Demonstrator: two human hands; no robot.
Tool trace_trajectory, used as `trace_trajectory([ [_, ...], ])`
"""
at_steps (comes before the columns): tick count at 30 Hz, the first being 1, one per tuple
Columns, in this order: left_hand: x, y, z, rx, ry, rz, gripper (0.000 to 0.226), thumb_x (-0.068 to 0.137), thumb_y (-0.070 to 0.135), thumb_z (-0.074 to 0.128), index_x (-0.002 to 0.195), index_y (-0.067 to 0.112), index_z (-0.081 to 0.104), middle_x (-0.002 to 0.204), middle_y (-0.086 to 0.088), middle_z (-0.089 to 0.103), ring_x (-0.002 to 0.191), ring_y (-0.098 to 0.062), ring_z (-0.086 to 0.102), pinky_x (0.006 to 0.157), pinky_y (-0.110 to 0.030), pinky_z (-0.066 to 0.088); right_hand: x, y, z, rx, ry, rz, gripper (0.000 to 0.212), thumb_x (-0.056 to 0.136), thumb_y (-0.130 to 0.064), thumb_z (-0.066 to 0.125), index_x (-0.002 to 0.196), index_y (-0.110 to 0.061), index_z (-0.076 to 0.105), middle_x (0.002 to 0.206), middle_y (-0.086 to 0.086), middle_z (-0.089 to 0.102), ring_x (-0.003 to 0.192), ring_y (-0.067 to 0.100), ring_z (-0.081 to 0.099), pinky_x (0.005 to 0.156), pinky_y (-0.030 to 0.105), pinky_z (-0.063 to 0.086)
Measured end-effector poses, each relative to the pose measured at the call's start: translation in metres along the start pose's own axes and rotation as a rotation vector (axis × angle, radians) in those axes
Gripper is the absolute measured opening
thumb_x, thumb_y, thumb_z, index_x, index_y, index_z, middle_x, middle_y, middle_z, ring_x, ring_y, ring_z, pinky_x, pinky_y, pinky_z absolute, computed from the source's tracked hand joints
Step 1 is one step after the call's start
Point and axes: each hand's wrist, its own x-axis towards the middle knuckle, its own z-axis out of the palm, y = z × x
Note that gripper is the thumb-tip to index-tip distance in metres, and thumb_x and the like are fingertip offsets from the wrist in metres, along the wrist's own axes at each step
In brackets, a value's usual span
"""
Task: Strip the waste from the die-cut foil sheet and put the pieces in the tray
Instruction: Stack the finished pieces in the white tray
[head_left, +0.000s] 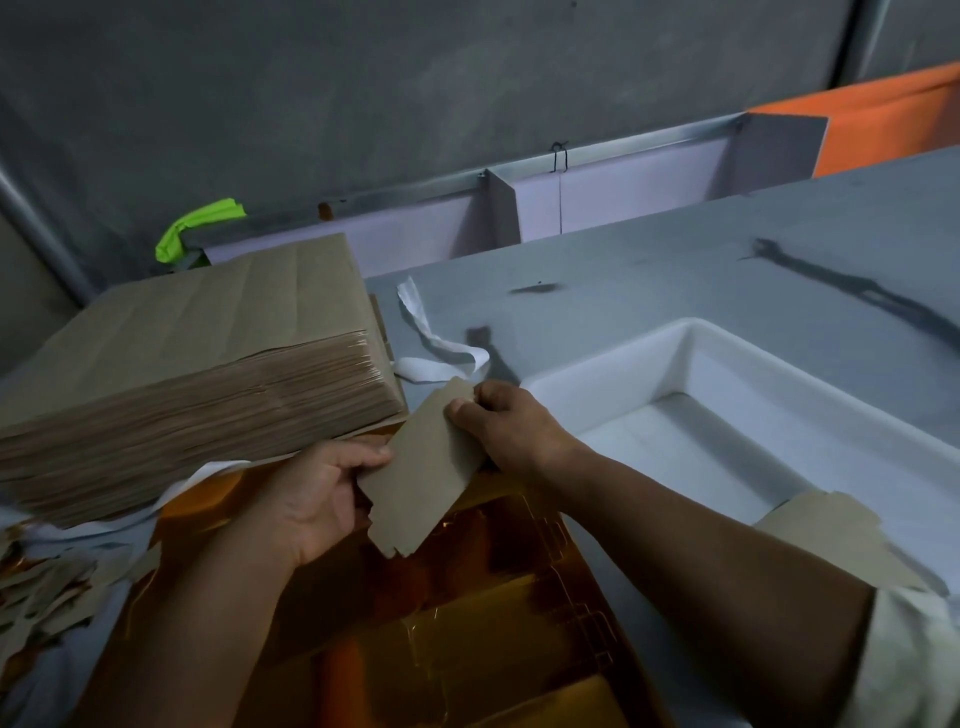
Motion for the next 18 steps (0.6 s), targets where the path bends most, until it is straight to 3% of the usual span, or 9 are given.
trace_trajectory([
  [4,0.002,0.001,0.004,0.056,-0.048,0.000,0.026,0.070,0.009,0.060,0.095,0.009,0.068,0.089,-0.011,0.072,0.090,-0.028,0.063,0.073,-0.040,0.048,0.000,0.000,0.001,-0.029,-0.005,-0.006,0.025,0.099,-0.038,0.052,0.110,-0.018,0.060,0.104,0.003,0.061,0.095,0.019,0.062,0.079,0.035,0.058],
  [8,0.006,-0.003,0.005,0.099,-0.050,0.020,0.035,0.072,0.010,0.060,0.105,0.006,0.067,0.100,-0.016,0.069,0.097,-0.031,0.062,0.081,-0.045,0.049,-0.001,-0.001,0.001,-0.072,-0.001,-0.012,0.028,0.099,-0.038,0.053,0.112,-0.015,0.060,0.108,0.006,0.061,0.096,0.022,0.062,0.087,0.042,0.057],
  [13,0.009,-0.006,0.004,0.135,-0.042,0.044,0.035,0.072,0.011,0.060,0.105,0.007,0.067,0.092,-0.013,0.073,0.095,-0.031,0.064,0.073,-0.043,0.050,0.001,-0.002,0.002,-0.147,0.015,-0.040,0.030,0.099,-0.038,0.050,0.112,-0.012,0.060,0.111,0.010,0.060,0.099,0.025,0.061,0.089,0.046,0.056],
  [18,0.012,-0.007,0.006,0.159,-0.012,0.061,0.030,0.072,0.007,0.060,0.102,0.006,0.066,0.098,-0.016,0.072,0.098,-0.031,0.064,0.078,-0.044,0.050,0.001,0.000,0.003,-0.189,0.024,-0.068,0.028,0.099,-0.035,0.049,0.109,-0.011,0.058,0.109,0.010,0.061,0.102,0.027,0.060,0.092,0.048,0.054],
])
